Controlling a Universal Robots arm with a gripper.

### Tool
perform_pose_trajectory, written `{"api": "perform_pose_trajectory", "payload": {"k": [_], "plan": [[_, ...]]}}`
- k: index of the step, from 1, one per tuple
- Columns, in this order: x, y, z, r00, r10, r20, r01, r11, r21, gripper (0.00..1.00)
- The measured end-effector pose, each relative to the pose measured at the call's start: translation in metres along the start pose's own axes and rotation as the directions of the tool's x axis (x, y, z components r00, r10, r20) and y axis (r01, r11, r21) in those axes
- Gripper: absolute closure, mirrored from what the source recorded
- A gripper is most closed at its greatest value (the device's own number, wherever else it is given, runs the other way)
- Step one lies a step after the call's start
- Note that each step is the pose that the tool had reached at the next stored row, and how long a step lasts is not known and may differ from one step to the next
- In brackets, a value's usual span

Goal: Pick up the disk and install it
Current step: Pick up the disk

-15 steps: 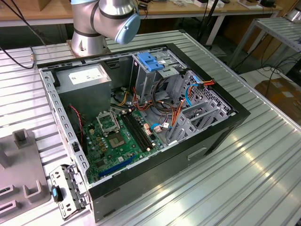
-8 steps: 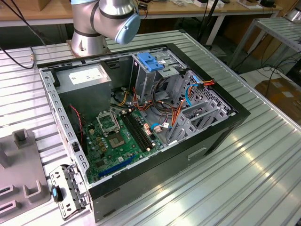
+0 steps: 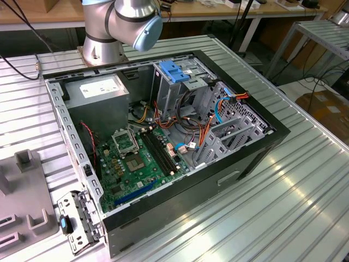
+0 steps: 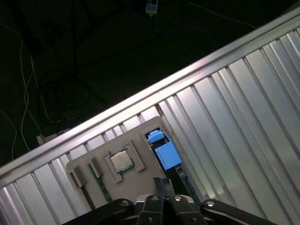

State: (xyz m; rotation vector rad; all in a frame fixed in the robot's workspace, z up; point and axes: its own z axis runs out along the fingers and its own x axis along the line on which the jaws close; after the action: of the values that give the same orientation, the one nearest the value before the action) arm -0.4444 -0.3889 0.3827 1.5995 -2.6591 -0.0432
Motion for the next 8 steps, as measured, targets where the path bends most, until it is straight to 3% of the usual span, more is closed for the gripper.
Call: {"api": "perform_pose_trajectory", "payload": {"k": [3,7,8], "plan": [[0.0000,0.0000,0.0004,0.9990,-0.045,-0.0018,0.045,0.9990,0.0010,0.89],[0.0000,-0.0001,0.0014,0.9938,-0.112,-0.0042,0.112,0.9938,0.0038,0.89],[-0.0001,0.0000,0.0021,0.9926,-0.121,-0.0037,0.121,0.9926,0.0082,0.89]]}}
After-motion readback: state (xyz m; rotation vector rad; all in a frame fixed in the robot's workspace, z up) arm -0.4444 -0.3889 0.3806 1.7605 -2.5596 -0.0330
